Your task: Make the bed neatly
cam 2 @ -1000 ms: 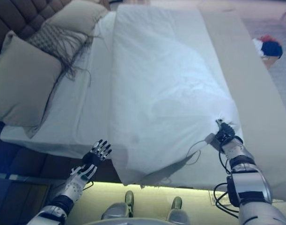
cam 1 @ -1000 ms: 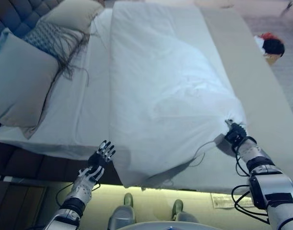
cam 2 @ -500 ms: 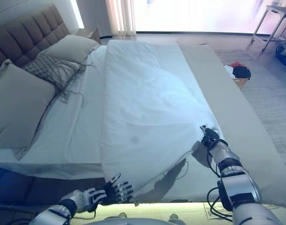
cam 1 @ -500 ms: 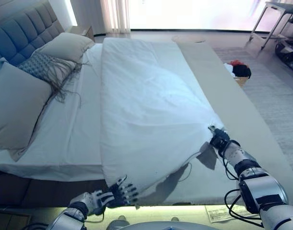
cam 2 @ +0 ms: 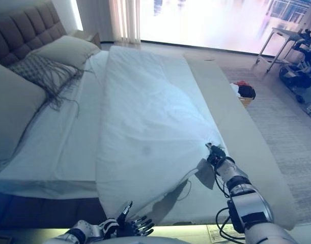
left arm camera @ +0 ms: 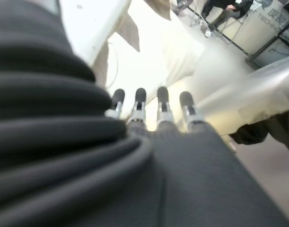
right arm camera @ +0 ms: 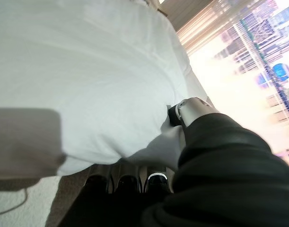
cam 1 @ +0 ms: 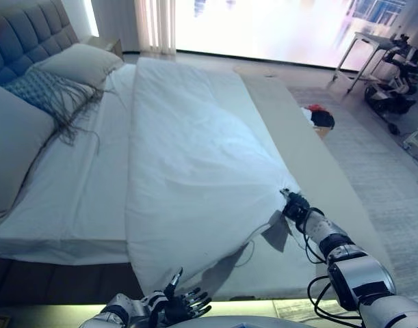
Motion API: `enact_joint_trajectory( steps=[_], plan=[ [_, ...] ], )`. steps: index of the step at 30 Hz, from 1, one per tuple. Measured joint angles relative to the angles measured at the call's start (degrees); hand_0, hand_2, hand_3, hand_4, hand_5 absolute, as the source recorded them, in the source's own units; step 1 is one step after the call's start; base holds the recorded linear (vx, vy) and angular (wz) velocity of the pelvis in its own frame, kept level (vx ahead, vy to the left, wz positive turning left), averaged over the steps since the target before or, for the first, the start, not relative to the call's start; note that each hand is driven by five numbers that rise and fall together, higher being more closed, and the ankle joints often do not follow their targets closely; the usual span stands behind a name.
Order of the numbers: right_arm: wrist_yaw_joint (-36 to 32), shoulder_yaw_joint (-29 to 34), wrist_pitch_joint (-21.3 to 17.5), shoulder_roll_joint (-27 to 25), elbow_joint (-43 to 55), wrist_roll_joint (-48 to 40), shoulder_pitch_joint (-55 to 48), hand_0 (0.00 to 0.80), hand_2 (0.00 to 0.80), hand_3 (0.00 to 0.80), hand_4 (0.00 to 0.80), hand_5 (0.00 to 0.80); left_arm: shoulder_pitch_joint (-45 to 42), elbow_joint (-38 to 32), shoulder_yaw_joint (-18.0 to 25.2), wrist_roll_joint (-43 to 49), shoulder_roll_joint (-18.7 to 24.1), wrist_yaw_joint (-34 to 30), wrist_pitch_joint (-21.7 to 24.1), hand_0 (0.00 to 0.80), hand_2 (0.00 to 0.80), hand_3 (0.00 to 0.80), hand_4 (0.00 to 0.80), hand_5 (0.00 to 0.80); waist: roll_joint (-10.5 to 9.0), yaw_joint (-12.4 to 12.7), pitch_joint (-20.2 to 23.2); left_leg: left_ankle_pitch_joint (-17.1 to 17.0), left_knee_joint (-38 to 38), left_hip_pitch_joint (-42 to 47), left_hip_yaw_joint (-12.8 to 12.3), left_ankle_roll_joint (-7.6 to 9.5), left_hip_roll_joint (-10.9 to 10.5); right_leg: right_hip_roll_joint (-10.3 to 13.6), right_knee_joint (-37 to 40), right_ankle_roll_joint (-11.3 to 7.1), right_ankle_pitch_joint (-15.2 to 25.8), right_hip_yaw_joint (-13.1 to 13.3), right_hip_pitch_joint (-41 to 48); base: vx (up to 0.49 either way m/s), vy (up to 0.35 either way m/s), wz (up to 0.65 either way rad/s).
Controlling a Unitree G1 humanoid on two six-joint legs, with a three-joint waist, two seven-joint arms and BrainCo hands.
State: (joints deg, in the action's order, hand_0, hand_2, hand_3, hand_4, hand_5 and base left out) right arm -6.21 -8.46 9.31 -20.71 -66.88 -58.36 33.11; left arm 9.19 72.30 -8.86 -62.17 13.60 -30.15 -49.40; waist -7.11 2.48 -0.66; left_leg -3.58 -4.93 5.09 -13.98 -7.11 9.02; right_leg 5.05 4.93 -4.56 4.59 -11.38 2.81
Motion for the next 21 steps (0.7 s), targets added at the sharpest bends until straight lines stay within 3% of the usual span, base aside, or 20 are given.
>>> enact_joint_trajectory(
  steps=[5, 10, 15, 19, 21],
  plan=[
    [1.84, -1.75, 0.02, 2.28, 4.02, -2.04, -0.01, 0.800, 0.800, 0.800, 0.800, 0.800, 1.64, -1.20, -1.21, -5.03, -0.20, 2.96, 0.16, 0.000, 0.000, 0.000, 0.000, 0.000, -2.34, -0.33, -0.91, 0.03, 0.00, 0.08, -1.53, -0.87, 2.02, -1.92, 0.01, 0.02, 0.01, 0.18, -0.96, 0.009, -0.125, -0.17],
    [2.02, -3.55, 0.38, 4.41, 7.35, -3.13, -0.19, 0.800, 0.800, 0.800, 0.800, 0.800, 2.80, -4.56, -2.28, -17.36, -5.57, 9.46, 1.63, 0.000, 0.000, 0.000, 0.000, 0.000, -3.76, -2.86, -1.54, 0.17, 0.00, 0.47, -2.16, -1.15, 2.38, -2.42, 0.00, 0.08, 0.06, 1.24, -1.02, 0.025, -0.052, -0.10],
    [2.90, -6.51, 1.14, 6.18, 15.88, -3.18, -2.90, 0.800, 0.800, 0.800, 0.800, 0.800, 5.50, -7.62, -2.15, -32.47, -7.86, 18.65, 7.03, 0.000, 0.000, 0.000, 0.000, 0.000, -3.60, -4.05, -1.85, 0.70, -0.01, 2.32, -4.84, -1.84, 3.15, -3.30, 0.00, 0.40, 0.28, 2.88, -0.85, 0.007, -0.043, -0.25],
    [2.93, -8.15, 1.87, 6.31, 19.70, -3.19, -3.81, 0.800, 0.800, 0.800, 0.800, 0.800, 7.75, -8.02, -2.14, -39.07, -8.32, 21.24, 11.64, 0.000, 0.000, 0.000, 0.000, 0.000, -3.28, -6.43, -2.10, 0.75, -0.02, 2.46, -5.28, -1.92, 3.42, -3.62, 0.00, 0.39, 0.28, 3.22, -0.94, 0.000, -0.016, -0.08],
    [2.90, -8.16, 2.20, 6.32, 20.02, -3.18, -3.97, 0.800, 0.800, 0.800, 0.800, 0.800, 8.40, -8.10, -2.11, -41.17, -8.82, 21.40, 13.74, 0.000, 0.000, 0.000, 0.000, 0.000, -3.05, -6.45, -2.31, 0.88, -0.02, 2.98, -6.32, -2.09, 3.60, -3.83, 0.00, 0.40, 0.28, 3.92, -0.95, -0.009, 0.016, -0.16]
  ],
)
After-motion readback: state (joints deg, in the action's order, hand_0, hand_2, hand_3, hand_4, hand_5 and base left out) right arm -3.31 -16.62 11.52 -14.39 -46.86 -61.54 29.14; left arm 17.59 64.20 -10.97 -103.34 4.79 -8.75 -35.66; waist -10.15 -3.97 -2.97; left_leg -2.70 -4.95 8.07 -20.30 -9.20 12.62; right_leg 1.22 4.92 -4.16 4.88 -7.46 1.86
